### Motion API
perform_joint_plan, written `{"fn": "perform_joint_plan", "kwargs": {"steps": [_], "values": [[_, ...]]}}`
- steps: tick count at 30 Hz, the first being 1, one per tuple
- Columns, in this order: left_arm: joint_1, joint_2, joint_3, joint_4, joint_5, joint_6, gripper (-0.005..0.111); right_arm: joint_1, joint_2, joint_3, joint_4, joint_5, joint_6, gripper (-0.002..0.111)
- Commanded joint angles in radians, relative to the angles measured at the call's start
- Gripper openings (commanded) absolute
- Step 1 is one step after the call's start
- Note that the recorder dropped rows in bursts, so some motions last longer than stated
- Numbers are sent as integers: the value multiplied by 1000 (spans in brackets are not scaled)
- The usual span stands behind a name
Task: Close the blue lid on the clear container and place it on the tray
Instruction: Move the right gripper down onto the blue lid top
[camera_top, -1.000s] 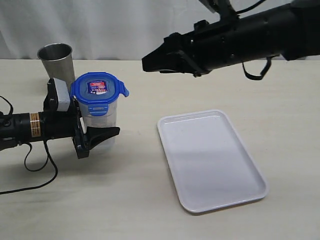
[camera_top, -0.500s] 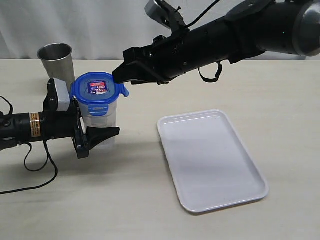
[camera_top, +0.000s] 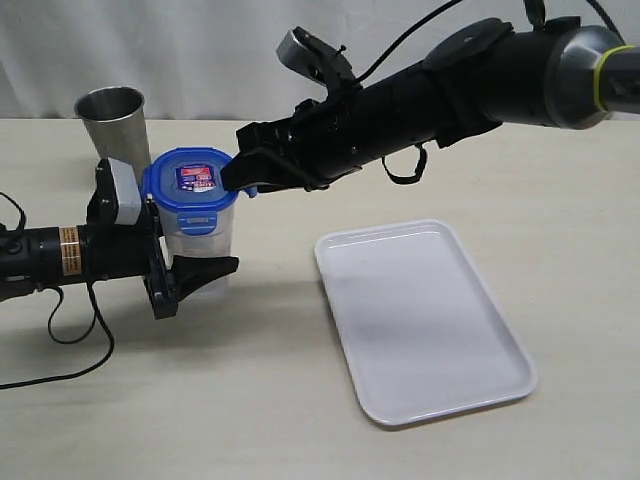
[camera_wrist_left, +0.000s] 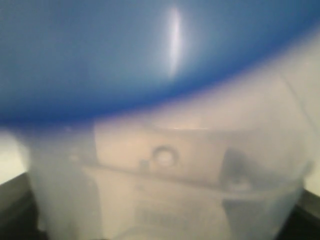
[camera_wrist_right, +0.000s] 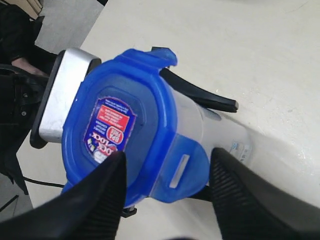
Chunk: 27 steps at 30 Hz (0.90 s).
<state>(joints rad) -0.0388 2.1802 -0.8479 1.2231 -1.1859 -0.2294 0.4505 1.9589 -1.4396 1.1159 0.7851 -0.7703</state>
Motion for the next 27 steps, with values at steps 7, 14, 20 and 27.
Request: {"fn": "perform_joint_plan", "kwargs": {"steps": [7,14,20,27], "values": [[-9,-14,-3,-5,-35,1,0,33,6,-4,6,-14,-22,48],[-9,-14,-3,-3,-35,-1,0,41,66,-4,146,30,-104,32],[-9,-14,-3,-3,-35,-3,0,41,169,-51,212,161,-151,32],[-9,-14,-3,-5,-35,-3,0,35,193,-73,150,188,-151,32]]}}
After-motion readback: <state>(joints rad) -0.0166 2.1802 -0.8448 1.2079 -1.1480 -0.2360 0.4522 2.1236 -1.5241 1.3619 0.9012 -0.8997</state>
